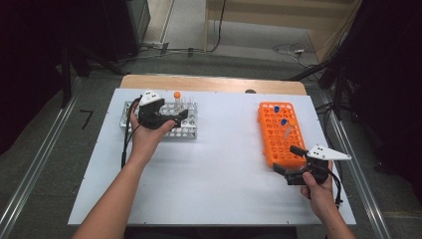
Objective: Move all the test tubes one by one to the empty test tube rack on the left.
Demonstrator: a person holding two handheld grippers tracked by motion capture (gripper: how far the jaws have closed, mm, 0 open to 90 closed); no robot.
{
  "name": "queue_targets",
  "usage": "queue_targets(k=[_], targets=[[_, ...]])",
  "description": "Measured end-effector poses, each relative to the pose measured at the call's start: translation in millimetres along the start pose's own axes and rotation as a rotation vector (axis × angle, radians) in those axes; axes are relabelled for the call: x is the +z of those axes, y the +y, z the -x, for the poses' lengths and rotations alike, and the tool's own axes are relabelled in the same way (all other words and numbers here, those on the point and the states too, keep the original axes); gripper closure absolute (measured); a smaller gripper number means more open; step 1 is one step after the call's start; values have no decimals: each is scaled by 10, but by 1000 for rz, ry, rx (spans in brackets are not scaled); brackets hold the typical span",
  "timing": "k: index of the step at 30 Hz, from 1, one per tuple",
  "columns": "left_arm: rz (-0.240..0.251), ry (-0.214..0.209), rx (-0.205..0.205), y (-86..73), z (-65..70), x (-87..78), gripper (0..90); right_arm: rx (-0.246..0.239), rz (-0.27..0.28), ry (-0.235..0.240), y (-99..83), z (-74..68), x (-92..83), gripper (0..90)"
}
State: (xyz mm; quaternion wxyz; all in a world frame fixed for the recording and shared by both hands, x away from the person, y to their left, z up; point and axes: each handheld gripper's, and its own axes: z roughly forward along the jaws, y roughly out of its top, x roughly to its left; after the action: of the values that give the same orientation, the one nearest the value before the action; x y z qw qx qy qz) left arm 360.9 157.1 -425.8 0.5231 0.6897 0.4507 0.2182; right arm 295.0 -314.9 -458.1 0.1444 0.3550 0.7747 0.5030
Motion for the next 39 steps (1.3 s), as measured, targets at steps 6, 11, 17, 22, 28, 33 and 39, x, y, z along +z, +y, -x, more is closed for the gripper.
queue_targets(k=[6, 11, 17, 22, 28, 33, 39], targets=[[14, -29, 8, -137, 189, -142, 0, 20, 17, -40, 43, 56, 36, 19], [21, -51, 26, -227, 335, -272, 0, 38, 28, -80, 95, 122, 55, 39], [23, -77, 37, -346, 476, -397, 0, 91, 27, -189, 154, 251, 76, 224], [22, -95, 33, -450, 542, -471, 0, 107, -8, -236, 162, 394, 177, 383], [22, -107, 22, -553, 558, -524, 0, 148, -27, -286, 171, 501, 292, 517], [15, -114, 20, -594, 564, -531, 0, 164, -46, -298, 209, 512, 377, 580], [16, -123, 19, -600, 585, -535, 0, 164, -78, -351, 175, 509, 478, 628]])
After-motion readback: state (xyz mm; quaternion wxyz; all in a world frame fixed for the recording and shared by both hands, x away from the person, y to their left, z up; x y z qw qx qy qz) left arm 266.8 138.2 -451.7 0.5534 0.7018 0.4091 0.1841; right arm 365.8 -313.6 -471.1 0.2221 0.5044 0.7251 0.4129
